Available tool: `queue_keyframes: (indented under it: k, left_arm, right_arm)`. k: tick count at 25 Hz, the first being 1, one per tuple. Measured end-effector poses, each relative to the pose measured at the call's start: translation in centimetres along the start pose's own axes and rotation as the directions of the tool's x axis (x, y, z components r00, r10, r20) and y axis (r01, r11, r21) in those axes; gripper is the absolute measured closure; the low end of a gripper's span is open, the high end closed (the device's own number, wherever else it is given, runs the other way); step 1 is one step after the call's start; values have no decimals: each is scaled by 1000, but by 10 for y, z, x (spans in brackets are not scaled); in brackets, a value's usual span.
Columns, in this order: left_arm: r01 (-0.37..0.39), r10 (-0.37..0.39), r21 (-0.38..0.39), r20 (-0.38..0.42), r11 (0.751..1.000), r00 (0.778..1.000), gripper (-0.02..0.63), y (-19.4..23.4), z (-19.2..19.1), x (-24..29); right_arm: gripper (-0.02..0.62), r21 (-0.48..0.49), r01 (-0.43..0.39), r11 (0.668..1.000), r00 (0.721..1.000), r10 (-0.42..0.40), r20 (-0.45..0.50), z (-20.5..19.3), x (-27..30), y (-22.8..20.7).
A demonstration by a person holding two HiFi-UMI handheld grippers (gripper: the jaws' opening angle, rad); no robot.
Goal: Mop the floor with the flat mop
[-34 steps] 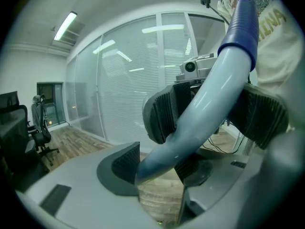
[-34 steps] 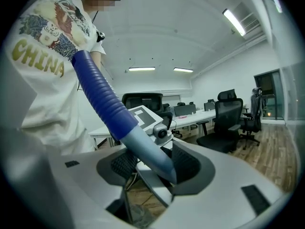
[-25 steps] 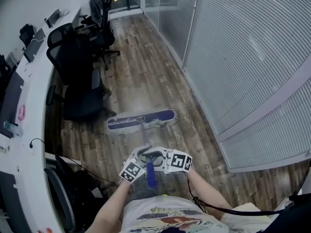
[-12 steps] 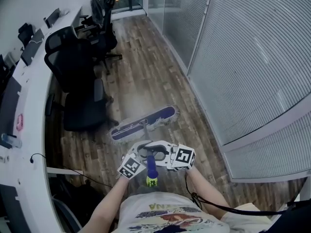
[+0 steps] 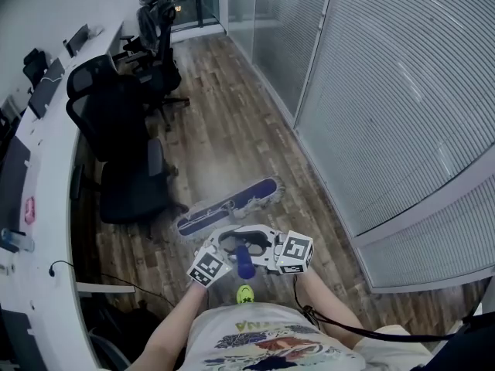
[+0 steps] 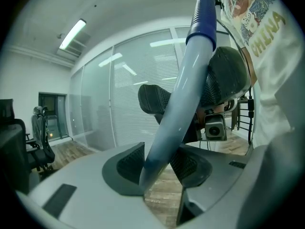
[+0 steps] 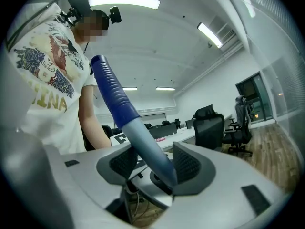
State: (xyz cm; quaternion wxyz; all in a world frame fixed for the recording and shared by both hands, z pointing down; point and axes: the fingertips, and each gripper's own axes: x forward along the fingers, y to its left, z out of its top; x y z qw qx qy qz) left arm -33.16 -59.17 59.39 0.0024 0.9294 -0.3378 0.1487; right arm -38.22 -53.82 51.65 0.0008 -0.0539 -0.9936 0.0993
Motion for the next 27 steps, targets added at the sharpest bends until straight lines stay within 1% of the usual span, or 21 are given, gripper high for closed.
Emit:
queue_keyframes:
  k: [4,7,19,27]
  left_arm:
    - [-11,11,-6,3,1000,1000,448,0,1,-2]
    - [-13,13,-2,-4,1000,1000,448,-1,0,-3]
    - [-39,39,-20,-3,999,999,448,2,-7,-18]
    - [-53,53,-27,8,998,999,448,12,-8,-22]
  right_arm:
    - [385,-10,52,999,999,-52,10,0,2,-1]
    - [385,-14,67,998,998,-67,5,-1,3,0]
    - [385,-21,55,998,998,-55,-26,-8,19,7]
    - [385,-24,46,999,998,-47,-32,-7,27,1]
